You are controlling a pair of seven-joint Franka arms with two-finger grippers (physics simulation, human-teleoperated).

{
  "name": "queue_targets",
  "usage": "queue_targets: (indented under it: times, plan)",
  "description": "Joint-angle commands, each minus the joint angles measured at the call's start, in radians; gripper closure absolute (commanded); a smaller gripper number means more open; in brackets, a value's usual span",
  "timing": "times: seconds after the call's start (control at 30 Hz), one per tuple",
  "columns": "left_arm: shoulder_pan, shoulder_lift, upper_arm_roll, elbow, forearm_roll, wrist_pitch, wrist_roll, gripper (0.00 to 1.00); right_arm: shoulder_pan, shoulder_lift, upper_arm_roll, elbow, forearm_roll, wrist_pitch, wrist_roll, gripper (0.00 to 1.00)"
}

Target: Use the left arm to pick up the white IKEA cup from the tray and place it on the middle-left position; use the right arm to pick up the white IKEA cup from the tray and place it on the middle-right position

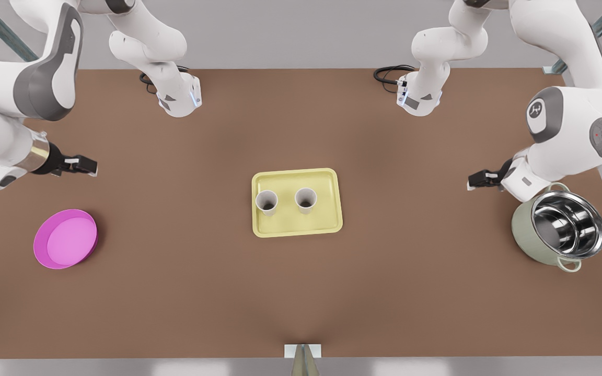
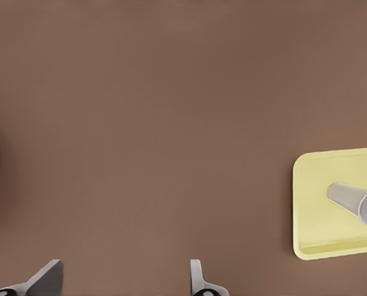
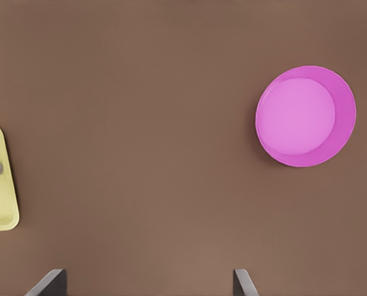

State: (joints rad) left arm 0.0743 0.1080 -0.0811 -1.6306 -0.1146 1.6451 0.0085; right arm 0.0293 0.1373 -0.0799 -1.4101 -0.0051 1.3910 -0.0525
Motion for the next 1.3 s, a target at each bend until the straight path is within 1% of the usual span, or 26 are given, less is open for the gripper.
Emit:
queue_targets:
  times: [0.0, 0.07, 0.1, 0.13, 0.17, 0.2, 0.23, 0.27, 0.33, 0.43, 0.5, 0.53, 0.57, 0.6, 0.63, 0.7, 0.73, 1.03, 1.1, 1.17, 1.27]
  plan:
    - [0.010, -0.005, -0.015, 0.001, -0.002, 0.117, 0.010, 0.00, 0.000, -0.001, 0.000, 0.000, 0.014, 0.071, -0.047, 0.00]
    - [0.012, -0.005, -0.028, 0.008, 0.033, 0.116, 0.002, 0.00, 0.000, -0.001, 0.000, 0.000, 0.016, 0.071, -0.050, 0.00]
    - [0.012, -0.016, -0.031, 0.008, 0.062, 0.081, 0.004, 0.00, 0.003, 0.013, 0.002, 0.000, 0.016, 0.072, -0.043, 0.00]
    - [0.012, -0.019, -0.029, 0.009, 0.055, 0.071, 0.013, 0.00, 0.035, 0.045, 0.015, 0.002, 0.016, 0.094, -0.036, 0.00]
    - [0.010, -0.002, -0.032, 0.009, 0.053, 0.059, 0.015, 0.00, 0.121, 0.080, 0.019, 0.000, 0.034, 0.192, -0.026, 0.00]
    - [0.012, 0.007, -0.051, 0.012, 0.052, 0.059, 0.015, 0.00, 0.184, 0.117, 0.020, 0.002, 0.036, 0.200, 0.003, 0.00]
    - [0.012, 0.012, -0.051, 0.011, 0.052, 0.055, 0.016, 0.00, 0.271, 0.154, 0.022, 0.002, 0.037, 0.264, 0.093, 0.00]
    - [0.012, 0.013, -0.051, 0.011, 0.052, 0.055, 0.016, 0.00, 0.308, 0.188, 0.022, 0.000, 0.039, 0.304, 0.163, 0.00]
    - [0.013, 0.025, -0.051, 0.012, 0.049, 0.065, 0.015, 0.00, 0.432, 0.268, 0.023, -0.001, 0.050, 0.398, 0.391, 0.00]
    - [0.015, 0.032, -0.049, 0.012, 0.012, 0.079, 0.011, 0.00, 0.506, 0.357, 0.023, -0.015, 0.053, 0.493, 0.477, 0.00]
    - [0.016, 0.032, -0.048, 0.012, 0.018, 0.070, 0.011, 0.00, 0.578, 0.400, 0.023, -0.030, 0.053, 0.608, 0.649, 0.00]
    - [0.018, 0.032, -0.048, 0.009, 0.026, 0.070, 0.011, 0.00, 0.606, 0.412, 0.026, -0.032, 0.054, 0.617, 0.701, 0.00]
    - [0.018, 0.032, -0.046, 0.008, 0.027, 0.070, 0.007, 0.00, 0.620, 0.419, 0.026, -0.038, 0.062, 0.625, 0.700, 0.00]
    - [0.018, 0.032, -0.046, 0.006, 0.027, 0.068, 0.007, 0.00, 0.621, 0.416, 0.026, -0.101, 0.062, 0.697, 0.700, 0.00]
    - [0.018, 0.032, -0.046, 0.005, 0.029, 0.068, 0.005, 0.00, 0.620, 0.368, 0.031, -0.229, 0.097, 0.819, 0.691, 0.00]
    - [0.015, 0.032, -0.048, 0.002, 0.050, 0.068, 0.004, 0.00, 0.615, 0.329, 0.031, -0.322, 0.120, 0.870, 0.665, 0.00]
    - [0.015, 0.032, -0.048, 0.000, 0.052, 0.068, 0.004, 0.00, 0.613, 0.308, 0.031, -0.380, 0.120, 0.925, 0.642, 0.00]
    - [0.015, 0.032, -0.049, 0.002, 0.052, 0.078, 0.005, 0.00, 0.616, 0.324, 0.032, -0.398, 0.122, 0.927, 0.643, 0.00]
    - [0.015, 0.032, -0.049, 0.002, 0.052, 0.070, 0.005, 0.00, 0.613, 0.323, 0.032, -0.418, 0.122, 0.927, 0.635, 0.00]
    - [0.015, 0.032, -0.049, 0.002, 0.052, 0.070, 0.005, 0.00, 0.612, 0.283, 0.032, -0.477, 0.122, 0.928, 0.612, 0.00]
    - [0.015, 0.032, -0.049, 0.000, 0.052, 0.070, 0.005, 0.00, 0.615, 0.266, 0.032, -0.513, 0.120, 0.928, 0.612, 0.00]
